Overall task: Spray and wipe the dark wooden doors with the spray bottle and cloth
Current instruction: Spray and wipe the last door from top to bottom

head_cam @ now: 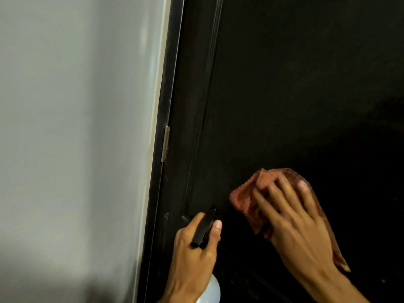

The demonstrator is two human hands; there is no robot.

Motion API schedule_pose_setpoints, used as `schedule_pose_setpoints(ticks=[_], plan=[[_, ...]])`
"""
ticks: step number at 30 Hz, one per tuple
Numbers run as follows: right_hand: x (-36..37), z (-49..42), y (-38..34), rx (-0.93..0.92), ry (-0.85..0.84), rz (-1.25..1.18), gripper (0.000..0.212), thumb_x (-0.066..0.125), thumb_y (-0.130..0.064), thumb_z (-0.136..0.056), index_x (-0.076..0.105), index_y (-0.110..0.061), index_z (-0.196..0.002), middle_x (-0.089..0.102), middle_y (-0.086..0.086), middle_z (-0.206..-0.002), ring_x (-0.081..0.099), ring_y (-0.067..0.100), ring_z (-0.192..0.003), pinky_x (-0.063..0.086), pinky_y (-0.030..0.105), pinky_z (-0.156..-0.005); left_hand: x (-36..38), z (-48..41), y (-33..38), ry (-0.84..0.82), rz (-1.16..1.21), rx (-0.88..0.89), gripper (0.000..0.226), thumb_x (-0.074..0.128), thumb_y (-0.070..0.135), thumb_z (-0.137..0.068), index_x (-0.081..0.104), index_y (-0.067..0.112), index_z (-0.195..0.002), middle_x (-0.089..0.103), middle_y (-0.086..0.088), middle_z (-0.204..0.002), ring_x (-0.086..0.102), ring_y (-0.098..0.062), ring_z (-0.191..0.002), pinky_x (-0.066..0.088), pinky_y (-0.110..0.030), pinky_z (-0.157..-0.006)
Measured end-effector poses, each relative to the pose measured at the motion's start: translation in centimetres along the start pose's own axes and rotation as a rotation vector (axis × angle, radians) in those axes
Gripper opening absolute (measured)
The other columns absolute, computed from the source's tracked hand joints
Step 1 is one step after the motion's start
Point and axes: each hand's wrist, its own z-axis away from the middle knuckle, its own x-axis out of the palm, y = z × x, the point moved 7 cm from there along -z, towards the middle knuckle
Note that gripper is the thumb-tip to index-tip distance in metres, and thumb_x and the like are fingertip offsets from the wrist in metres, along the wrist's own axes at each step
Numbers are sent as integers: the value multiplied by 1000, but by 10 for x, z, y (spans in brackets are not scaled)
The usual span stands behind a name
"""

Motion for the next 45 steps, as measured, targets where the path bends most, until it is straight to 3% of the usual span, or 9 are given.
schedule_pose_setpoints(ticks=[4,10,15,20,26,31,34,39,45], plan=[[-8,-45,20,260,33,-66,81,79,-20,-71,55,-11,-148,39,23,-159,16,41,-156,5,56,-127,-3,-10,-4,58,-33,43,30,55,62,-96,67,35,-91,70,5,-74,62,-11,-56,52,-31,-56],[66,-13,-76,-224,-112,-124,59,47,-24,-86,62,-9,-141,48,19,-154,23,36,-152,11,53,-125,-8,-9,-22,90,-79,26,27,50,67,-95,65,45,-99,74,15,-85,67,-8,-63,52,-28,-61],[69,-82,-67,-32,-20,-44,75,49,-29,-83,42,-10,-155,26,20,-166,4,40,-157,-4,57,-126,-13,-8,-60,130,-98,16,29,55,64,-94,68,38,-94,72,4,-79,59,-15,-52,53,-39,-54],[130,-42,-151,-340,-170,-22,62,32,-30,-105,21,-11,-163,4,17,-171,-13,38,-156,-19,56,-123,-21,-10,-86,145,-56,-14,26,57,49,-91,71,26,-93,74,5,-82,62,-10,-53,50,-23,-55],[133,-95,-137,-165,30,7,61,37,-39,-104,28,-15,-159,12,18,-170,-5,40,-157,-7,59,-125,-34,-5,-123,214,-93,91,23,61,33,-99,70,16,-86,73,-4,-76,56,-17,-41,49,-29,-42],[180,-32,-197,-375,-116,2,58,36,-34,-102,32,-18,-158,24,18,-165,8,42,-156,-2,58,-126,-34,1,-139,217,-59,126,16,62,30,-101,71,17,-98,74,-2,-80,59,-12,-45,47,-20,-45],[167,-24,-179,-393,-74,28,57,46,-37,-100,40,-23,-155,23,13,-168,8,35,-158,-3,56,-127,-29,11,-138,202,-17,158,13,61,29,-102,70,20,-97,74,-3,-81,55,-14,-41,47,-24,-41],[107,2,-68,-26,107,52,68,59,-37,-86,48,-20,-151,30,17,-165,15,37,-157,7,56,-127,-23,26,-129,184,26,217,17,60,26,-103,69,17,-92,73,-1,-82,53,-15,-40,48,-26,-41],[89,43,-17,-59,67,113,86,75,-33,-70,51,-15,-150,41,20,-159,28,39,-153,8,55,-126,1,26,-102,97,46,214,22,60,25,-104,68,14,-86,73,-4,-82,53,-13,-40,46,-23,-41]])
